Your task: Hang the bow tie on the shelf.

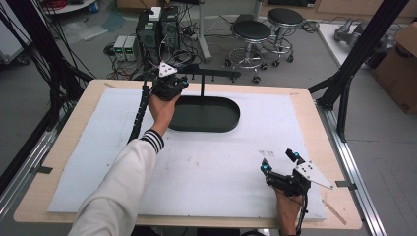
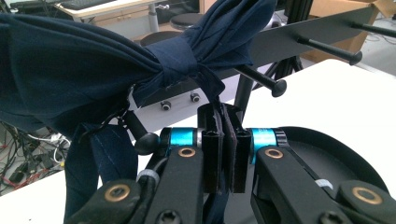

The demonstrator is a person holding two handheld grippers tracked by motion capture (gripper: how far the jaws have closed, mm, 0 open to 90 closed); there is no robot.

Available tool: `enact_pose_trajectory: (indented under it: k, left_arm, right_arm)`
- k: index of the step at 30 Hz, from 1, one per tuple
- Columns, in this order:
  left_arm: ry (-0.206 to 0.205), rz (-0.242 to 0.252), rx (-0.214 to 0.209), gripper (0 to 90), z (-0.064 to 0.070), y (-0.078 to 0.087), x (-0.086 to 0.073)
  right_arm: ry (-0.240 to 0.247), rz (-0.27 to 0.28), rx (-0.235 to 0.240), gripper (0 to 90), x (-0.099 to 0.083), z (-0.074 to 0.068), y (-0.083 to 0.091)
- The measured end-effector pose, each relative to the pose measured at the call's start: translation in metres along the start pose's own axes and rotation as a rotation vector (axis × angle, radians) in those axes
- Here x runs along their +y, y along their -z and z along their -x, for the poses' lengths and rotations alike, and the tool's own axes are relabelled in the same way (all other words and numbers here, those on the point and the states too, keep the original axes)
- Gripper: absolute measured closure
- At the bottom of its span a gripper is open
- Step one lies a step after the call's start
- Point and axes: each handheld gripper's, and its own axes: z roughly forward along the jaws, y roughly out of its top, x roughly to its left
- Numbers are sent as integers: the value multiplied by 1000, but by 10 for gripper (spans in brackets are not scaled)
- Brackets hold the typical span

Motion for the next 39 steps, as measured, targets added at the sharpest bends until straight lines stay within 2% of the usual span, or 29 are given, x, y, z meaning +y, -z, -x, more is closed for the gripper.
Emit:
enact_pose_trajectory:
  k: [10, 13, 15, 19, 21, 27, 31, 33, 39]
  left_arm:
    - [-9, -10, 4, 843, -1, -1, -1]
    - [-9, -17, 1, 771, -1, -1, -2]
    - [-17, -26, 8, 677, 0, -1, -2]
    - [-12, -47, -12, 516, 1, -2, -3]
    - [-9, -58, -22, 470, 1, -2, -3]
    - [-10, -55, -39, 448, 2, -1, -2]
    - [-14, -72, -51, 404, 2, -2, -4]
    - [-21, -61, -54, 382, 4, -1, -6]
    - [4, -58, -66, 343, 3, 4, -12]
  right_arm:
    - [-5, 4, -1, 25, 0, 1, 0]
    - [-1, 5, -1, 25, 0, 1, 0]
    - [0, 7, -1, 25, 0, 1, 0]
    - [0, 7, -1, 25, 0, 1, 0]
    - [-1, 7, -3, 25, 0, 0, 0]
    - [0, 8, -4, 25, 0, 0, 0]
    - [-2, 9, -5, 25, 0, 0, 0]
    - [-1, 10, -3, 25, 0, 1, 1]
    - [-5, 8, -3, 25, 0, 1, 1]
